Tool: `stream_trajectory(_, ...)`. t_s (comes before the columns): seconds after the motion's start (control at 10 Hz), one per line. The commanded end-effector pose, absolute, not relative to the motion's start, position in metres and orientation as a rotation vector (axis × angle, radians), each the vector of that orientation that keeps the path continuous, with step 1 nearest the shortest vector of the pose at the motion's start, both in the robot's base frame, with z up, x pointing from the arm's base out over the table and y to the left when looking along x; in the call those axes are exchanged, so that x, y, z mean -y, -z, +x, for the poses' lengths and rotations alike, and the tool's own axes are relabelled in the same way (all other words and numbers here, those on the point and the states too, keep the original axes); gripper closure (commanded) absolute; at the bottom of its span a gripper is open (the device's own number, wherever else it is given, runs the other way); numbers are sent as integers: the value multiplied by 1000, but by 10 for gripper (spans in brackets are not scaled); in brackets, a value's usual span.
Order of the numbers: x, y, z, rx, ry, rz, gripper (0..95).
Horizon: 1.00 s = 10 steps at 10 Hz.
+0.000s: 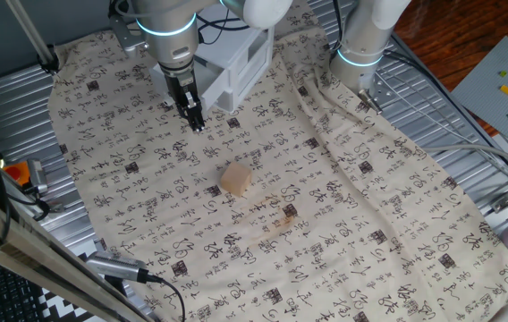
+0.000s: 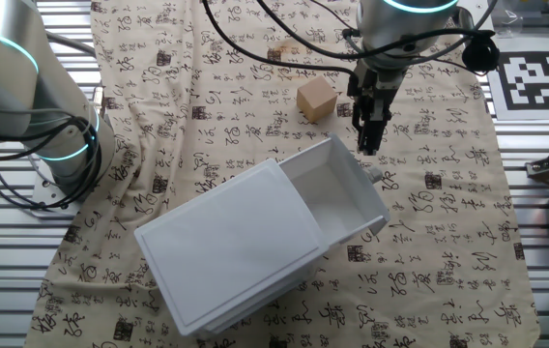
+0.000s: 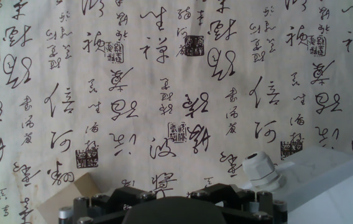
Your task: Put things in the drawer
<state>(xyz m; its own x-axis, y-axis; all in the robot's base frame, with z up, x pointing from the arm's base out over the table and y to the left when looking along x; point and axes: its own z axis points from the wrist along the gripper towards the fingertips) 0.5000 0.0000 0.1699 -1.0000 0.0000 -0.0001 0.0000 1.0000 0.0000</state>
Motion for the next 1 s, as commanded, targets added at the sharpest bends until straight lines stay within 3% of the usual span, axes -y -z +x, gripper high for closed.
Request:
stream_trajectory(0.1,0,-170,500,-3073,-172,-131,950)
stream_trajectory(0.3,0,-170,500,-3076,-101,-165,950)
stream_trajectory(1.0,0,-170,500,-3084,-96,-213,950)
